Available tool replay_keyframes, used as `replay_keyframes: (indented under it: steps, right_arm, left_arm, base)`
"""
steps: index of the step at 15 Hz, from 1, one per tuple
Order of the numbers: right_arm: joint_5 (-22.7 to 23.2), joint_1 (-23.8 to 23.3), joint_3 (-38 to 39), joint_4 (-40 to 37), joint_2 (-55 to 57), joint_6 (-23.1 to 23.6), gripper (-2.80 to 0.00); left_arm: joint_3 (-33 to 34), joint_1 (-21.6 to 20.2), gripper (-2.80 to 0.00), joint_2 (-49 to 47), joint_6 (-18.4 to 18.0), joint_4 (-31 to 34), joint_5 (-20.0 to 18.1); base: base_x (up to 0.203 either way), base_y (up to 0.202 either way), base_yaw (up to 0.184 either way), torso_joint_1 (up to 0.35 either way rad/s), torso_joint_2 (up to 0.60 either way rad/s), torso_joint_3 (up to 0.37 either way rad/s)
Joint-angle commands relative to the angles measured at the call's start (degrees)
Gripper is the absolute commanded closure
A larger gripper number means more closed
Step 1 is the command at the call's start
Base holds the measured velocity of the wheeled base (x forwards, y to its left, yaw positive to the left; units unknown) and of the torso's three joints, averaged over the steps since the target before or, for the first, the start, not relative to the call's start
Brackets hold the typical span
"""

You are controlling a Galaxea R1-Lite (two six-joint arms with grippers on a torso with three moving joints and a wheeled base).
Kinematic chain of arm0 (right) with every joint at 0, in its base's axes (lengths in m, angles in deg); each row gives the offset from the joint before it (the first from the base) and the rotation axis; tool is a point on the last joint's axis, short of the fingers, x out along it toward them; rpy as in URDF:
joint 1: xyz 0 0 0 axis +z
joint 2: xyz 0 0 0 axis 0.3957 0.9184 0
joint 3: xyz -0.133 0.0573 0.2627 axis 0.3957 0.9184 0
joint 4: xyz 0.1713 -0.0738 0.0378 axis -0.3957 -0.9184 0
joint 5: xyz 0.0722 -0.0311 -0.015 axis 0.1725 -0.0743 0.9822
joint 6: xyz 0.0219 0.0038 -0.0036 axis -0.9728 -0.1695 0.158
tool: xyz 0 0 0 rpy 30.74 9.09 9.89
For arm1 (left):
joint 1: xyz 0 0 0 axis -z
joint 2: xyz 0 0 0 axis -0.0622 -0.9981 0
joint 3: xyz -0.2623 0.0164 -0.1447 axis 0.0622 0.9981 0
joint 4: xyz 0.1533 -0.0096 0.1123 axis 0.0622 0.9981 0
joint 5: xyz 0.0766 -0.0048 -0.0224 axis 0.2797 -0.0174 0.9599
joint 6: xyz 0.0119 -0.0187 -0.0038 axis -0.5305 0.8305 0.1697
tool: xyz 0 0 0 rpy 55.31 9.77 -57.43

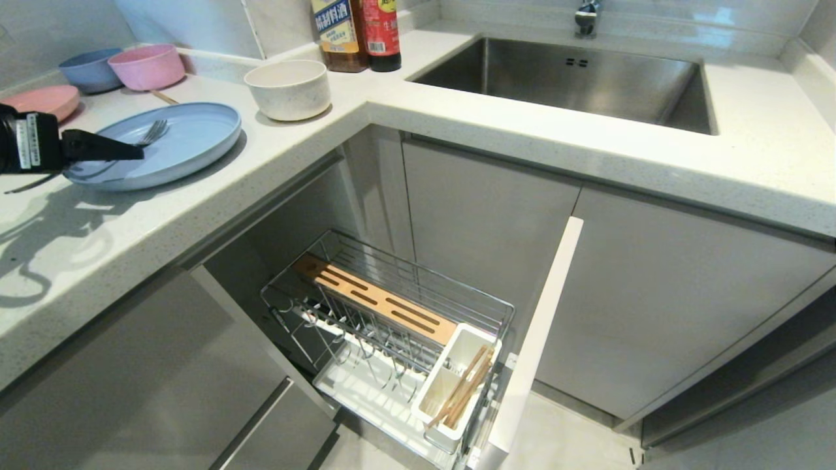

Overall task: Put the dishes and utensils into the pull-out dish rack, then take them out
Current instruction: Pick up the fork and place it in the cupboard

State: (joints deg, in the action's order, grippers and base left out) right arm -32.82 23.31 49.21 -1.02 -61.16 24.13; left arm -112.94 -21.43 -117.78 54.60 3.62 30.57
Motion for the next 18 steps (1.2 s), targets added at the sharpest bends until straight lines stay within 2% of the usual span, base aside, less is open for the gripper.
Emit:
replay_keyframes:
  steps: [1, 2, 11, 18]
  right_arm:
    - [0.0, 0.0, 0.1, 0.0, 0.0, 0.0, 0.0]
    - [0.0, 0.0, 0.1, 0.0, 0.0, 0.0, 0.0]
    - [0.0, 0.0, 0.1, 0.0, 0.0, 0.0, 0.0]
    - [0.0, 0.0, 0.1, 0.0, 0.0, 0.0, 0.0]
  left_arm:
    - [0.0, 0.0, -2.8, 0.0, -0.1, 0.2, 2.2]
    - [0.0, 0.0, -2.8, 0.0, -0.1, 0.2, 4.1]
    - [-0.2, 0.5, -2.8, -0.6, -0.1, -0.1, 4.2]
    - [-2.9, 1.8, -2.8, -0.3, 0.0, 0.0, 4.2]
  base:
    - [0.0, 0.0, 0.0, 0.0, 0.0, 0.0]
    - [0.0, 0.0, 0.0, 0.0, 0.0, 0.0]
    - [0.0, 0.0, 0.0, 0.0, 0.0, 0.0]
    - [0.0, 0.0, 0.0, 0.0, 0.0, 0.0]
